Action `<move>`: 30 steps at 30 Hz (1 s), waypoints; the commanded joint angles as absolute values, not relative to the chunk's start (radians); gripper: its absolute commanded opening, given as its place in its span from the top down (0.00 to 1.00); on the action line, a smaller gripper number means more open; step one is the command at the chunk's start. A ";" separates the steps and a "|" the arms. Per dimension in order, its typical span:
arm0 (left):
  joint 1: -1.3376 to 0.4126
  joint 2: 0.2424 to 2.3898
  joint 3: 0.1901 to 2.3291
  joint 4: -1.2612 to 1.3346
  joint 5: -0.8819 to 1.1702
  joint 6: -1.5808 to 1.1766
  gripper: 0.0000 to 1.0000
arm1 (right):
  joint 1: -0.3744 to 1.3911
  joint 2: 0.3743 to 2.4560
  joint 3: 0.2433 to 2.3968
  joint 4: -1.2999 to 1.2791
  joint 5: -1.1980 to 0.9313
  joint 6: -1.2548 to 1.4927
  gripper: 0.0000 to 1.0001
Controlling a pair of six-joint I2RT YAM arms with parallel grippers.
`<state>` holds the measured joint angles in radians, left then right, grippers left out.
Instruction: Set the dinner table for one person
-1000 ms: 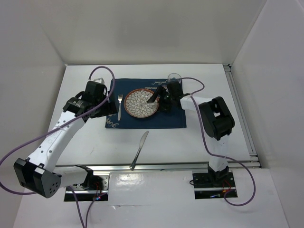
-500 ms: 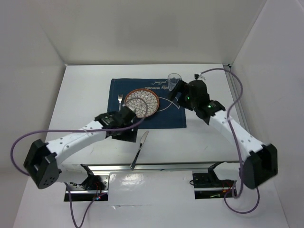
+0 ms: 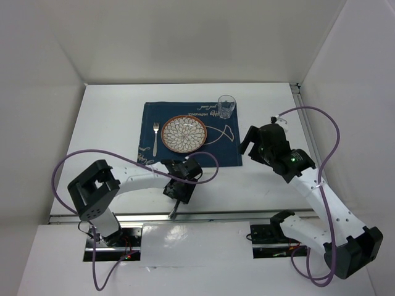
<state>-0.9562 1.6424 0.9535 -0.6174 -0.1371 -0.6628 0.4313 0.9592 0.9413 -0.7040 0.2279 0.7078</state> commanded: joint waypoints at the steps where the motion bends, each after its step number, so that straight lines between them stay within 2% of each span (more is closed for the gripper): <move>1: -0.953 1.649 0.933 -0.546 -0.095 -0.681 0.32 | 0.426 0.936 0.959 -0.758 0.267 0.695 0.08; 5: -0.924 1.683 0.907 -0.494 -0.051 -0.704 0.41 | 0.426 0.936 0.959 -0.758 0.267 0.695 0.08; 9: -0.914 1.719 0.877 -0.457 -0.037 -0.704 0.44 | 0.426 0.925 0.959 -0.758 0.267 0.695 0.08; 12: -0.914 1.730 0.868 -0.446 -0.025 -0.695 0.57 | 0.426 0.916 0.959 -0.767 0.267 0.695 0.09; 13: -0.914 1.730 0.868 -0.446 -0.025 -0.695 0.65 | 0.426 0.916 0.959 -0.767 0.267 0.695 0.09; 21: -0.979 1.729 0.963 -0.537 -0.021 -0.598 0.99 | 0.426 0.897 0.950 -0.776 0.276 0.695 0.09; 30: -0.989 1.664 1.121 -0.663 -0.089 -0.607 1.00 | 0.426 0.897 0.950 -0.785 0.276 0.704 0.09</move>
<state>-0.9901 1.6859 1.0462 -0.6117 -0.0582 -0.6132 0.4313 0.9165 0.9413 -0.7643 0.2512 0.7052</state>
